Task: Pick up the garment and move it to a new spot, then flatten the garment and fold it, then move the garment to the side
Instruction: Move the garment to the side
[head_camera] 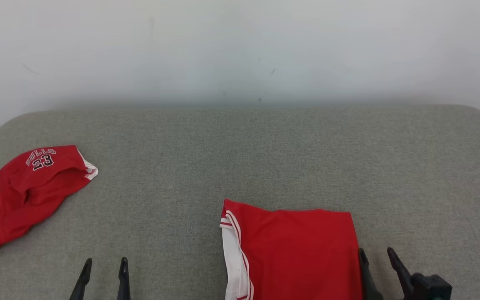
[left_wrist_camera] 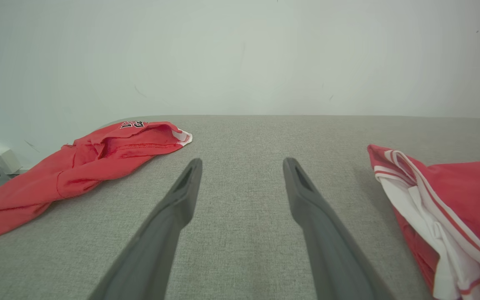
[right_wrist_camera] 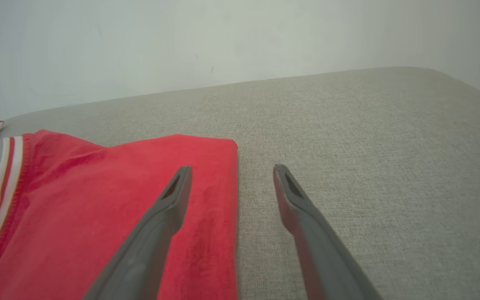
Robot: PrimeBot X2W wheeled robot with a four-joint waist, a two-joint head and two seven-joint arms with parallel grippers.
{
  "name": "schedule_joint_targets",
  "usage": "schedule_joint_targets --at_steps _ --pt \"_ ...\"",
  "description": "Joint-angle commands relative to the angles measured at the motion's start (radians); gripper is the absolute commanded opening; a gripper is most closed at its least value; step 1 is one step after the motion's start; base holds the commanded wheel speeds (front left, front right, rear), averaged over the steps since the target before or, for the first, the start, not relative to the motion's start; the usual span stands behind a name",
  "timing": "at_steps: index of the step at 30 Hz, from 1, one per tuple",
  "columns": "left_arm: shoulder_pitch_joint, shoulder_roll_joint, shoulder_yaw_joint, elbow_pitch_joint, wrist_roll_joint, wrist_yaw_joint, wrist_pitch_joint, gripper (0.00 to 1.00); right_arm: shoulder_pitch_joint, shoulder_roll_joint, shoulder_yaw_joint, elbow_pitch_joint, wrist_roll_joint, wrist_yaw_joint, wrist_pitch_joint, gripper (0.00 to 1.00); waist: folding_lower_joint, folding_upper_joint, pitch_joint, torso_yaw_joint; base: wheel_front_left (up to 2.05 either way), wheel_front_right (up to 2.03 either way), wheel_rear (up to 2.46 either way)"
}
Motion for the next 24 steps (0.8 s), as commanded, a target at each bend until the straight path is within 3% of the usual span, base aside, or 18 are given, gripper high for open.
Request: schedule_joint_targets --at_steps 1,15,16,17,24 --pt "-0.008 -0.001 0.002 0.003 -0.002 0.000 -0.003 1.00 -0.032 0.002 0.004 0.024 -0.008 -0.002 -0.004 1.00 0.0000 0.0000 0.005 0.007 0.00 0.00 0.00" --pt "-0.037 -0.001 -0.015 0.019 0.000 -0.008 -0.003 1.00 -0.239 0.002 0.001 0.449 -0.014 -0.002 0.010 1.00 0.0000 0.0000 0.044 0.064 0.00 0.00 0.00" --pt "-0.039 -0.001 -0.014 0.022 -0.002 -0.009 -0.003 1.00 -0.252 0.003 0.012 0.490 -0.004 -0.002 0.011 0.18 0.0000 0.0000 0.045 0.067 0.00 0.00 0.00" --pt "-0.039 -0.001 -0.014 0.023 -0.003 -0.009 -0.003 1.00 -0.257 0.003 0.018 0.504 0.002 -0.002 0.010 0.00 0.0000 0.0000 0.044 0.068 0.00 0.00 0.00" --pt "-0.044 -0.001 -0.020 0.021 -0.015 -0.008 -0.003 1.00 -0.340 -0.012 0.004 0.530 -0.019 -0.003 0.002 0.00 0.0000 0.0000 0.049 0.068 0.00 0.00 0.00"
